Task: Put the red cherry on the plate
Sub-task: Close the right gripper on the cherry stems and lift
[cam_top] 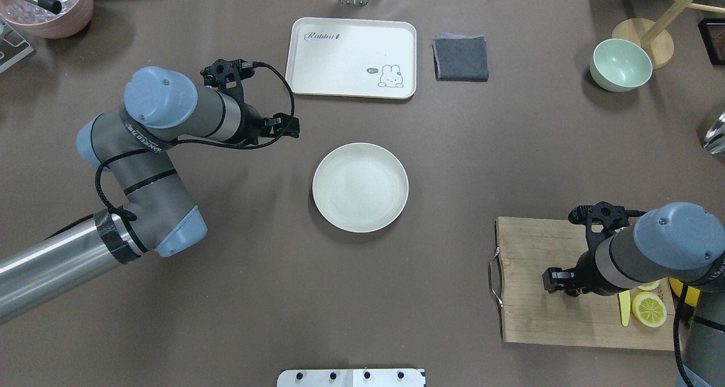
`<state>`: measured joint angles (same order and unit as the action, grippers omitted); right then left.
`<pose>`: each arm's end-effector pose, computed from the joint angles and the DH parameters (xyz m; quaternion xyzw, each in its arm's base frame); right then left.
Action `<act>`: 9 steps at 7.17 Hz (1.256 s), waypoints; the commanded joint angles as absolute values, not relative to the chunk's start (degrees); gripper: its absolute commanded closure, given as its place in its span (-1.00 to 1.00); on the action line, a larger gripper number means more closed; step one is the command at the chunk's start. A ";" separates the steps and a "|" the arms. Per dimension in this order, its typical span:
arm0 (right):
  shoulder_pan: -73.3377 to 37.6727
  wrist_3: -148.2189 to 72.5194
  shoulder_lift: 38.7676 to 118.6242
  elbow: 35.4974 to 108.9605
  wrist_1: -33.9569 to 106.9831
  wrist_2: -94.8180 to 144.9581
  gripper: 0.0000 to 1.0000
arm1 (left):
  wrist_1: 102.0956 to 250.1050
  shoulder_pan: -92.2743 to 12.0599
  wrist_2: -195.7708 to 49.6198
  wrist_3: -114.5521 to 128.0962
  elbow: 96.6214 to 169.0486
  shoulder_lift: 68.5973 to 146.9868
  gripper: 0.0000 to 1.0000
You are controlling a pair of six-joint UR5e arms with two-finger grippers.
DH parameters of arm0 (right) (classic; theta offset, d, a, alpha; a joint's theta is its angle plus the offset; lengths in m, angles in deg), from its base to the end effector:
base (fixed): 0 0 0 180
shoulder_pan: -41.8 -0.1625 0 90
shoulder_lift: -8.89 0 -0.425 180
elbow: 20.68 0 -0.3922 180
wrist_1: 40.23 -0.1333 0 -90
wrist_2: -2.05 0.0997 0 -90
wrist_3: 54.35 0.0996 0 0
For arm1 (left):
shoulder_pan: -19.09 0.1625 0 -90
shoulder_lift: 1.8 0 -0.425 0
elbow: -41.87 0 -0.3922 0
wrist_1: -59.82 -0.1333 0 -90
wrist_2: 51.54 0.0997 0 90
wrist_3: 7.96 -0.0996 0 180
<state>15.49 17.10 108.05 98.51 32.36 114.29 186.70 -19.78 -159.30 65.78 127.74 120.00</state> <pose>-0.3485 -0.2790 0.4603 -0.0487 -0.3608 0.0011 0.9314 0.4803 -0.5193 0.2923 0.1284 0.5281 -0.0829 0.8353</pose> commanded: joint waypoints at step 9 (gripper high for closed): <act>14.56 17.28 109.00 100.87 32.36 114.28 1.00 | 186.65 -20.19 -159.38 65.87 127.82 119.93 -0.96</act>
<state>15.01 17.28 109.13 100.14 32.36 114.28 186.72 -19.84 -159.37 65.87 127.75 119.96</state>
